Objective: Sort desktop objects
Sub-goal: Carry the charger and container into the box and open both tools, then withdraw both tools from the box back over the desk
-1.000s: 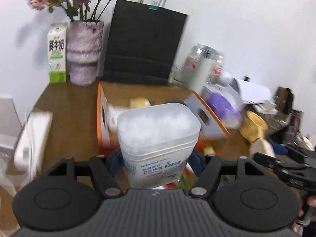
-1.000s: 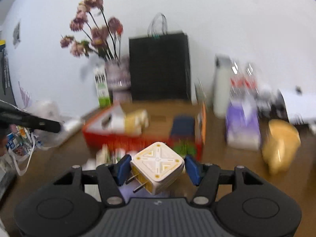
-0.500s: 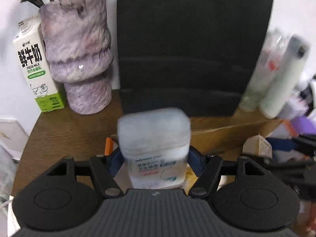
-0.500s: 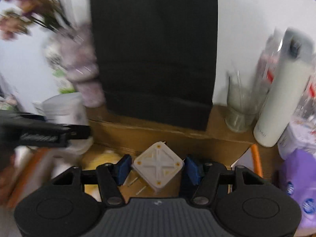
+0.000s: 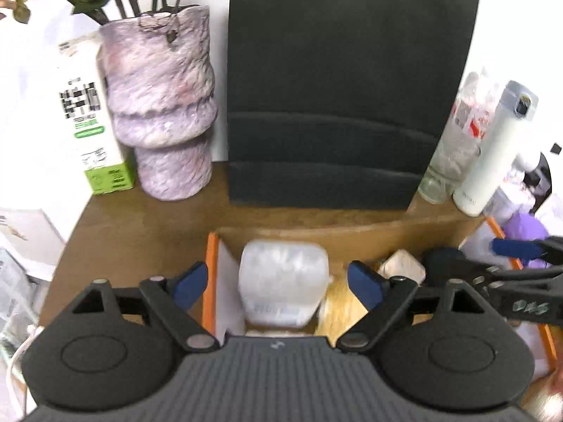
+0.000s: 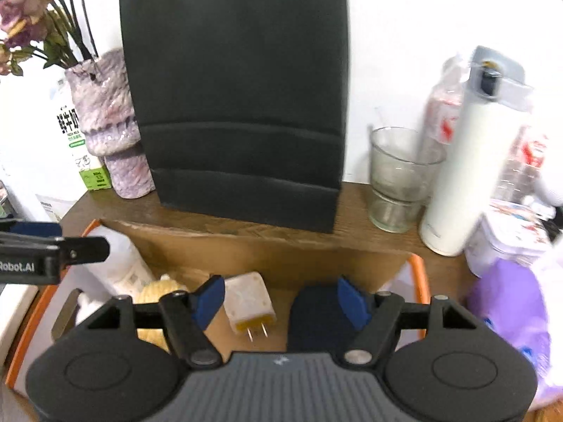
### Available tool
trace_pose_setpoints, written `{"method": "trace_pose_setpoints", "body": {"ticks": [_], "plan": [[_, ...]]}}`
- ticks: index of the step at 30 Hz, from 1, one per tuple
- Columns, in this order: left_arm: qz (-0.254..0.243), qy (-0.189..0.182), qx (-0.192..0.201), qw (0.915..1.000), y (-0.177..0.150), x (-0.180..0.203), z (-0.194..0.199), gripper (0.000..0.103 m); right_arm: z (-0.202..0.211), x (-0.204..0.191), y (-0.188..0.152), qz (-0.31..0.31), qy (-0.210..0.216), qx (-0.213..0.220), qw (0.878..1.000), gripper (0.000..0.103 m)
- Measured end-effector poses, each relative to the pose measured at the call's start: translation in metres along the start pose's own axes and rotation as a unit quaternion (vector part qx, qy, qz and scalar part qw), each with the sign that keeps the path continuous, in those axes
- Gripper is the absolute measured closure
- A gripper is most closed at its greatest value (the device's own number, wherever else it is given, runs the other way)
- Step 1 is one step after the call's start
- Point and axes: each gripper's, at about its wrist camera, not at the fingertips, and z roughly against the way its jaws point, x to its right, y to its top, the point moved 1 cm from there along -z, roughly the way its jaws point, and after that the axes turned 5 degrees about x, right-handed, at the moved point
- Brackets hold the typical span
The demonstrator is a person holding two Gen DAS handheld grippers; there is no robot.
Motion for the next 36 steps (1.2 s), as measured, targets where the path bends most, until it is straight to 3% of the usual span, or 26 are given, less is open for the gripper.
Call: {"method": "trace_pose_setpoints", "body": {"ticks": [4,7,9,14,17,20,23,28,30,34,36], "plan": [[0.004,0.02,-0.006,0.9998,-0.02,0.004,0.029,0.014,0.036,0.003,-0.017,0.001,-0.014,0.005,1.0,0.03],[-0.004,0.029,0.028,0.9992,-0.045,0.012,0.069,0.009,0.073,0.003,-0.039,-0.004,-0.006,0.025,1.0,0.028],[-0.019,0.03,0.043,0.9984,-0.067,0.018,0.096,0.009,0.101,0.002,-0.062,-0.003,0.002,0.043,0.999,0.018],[0.028,-0.025,0.073,0.9966,-0.137,0.017,0.169,0.003,0.166,0.002,-0.134,0.004,0.018,0.064,0.998,0.017],[0.034,-0.036,0.077,0.9958,-0.176,0.021,0.196,0.001,0.195,0.001,-0.178,-0.001,0.024,0.066,0.997,0.017],[0.014,-0.027,0.074,0.9968,-0.207,0.029,0.209,0.001,0.217,-0.001,-0.216,-0.017,0.033,0.067,0.997,0.017],[0.0,-0.008,0.095,0.9955,-0.247,0.034,0.225,0.0,0.235,-0.007,-0.249,-0.027,0.033,0.077,0.996,0.017],[0.003,-0.048,0.106,0.9932,-0.304,0.035,0.237,0.0,0.257,-0.018,-0.304,-0.051,0.047,0.097,0.993,0.015],[-0.009,-0.053,0.118,0.9915,-0.319,0.039,0.237,0.0,0.258,-0.023,-0.311,-0.037,0.041,0.104,0.993,0.015],[-0.011,-0.061,0.104,0.9926,-0.328,0.045,0.229,0.0,0.256,-0.029,-0.321,-0.035,0.044,0.107,0.993,0.015],[-0.021,-0.046,0.111,0.9925,-0.332,0.046,0.229,0.0,0.252,-0.03,-0.322,-0.036,0.031,0.099,0.994,0.015]]}}
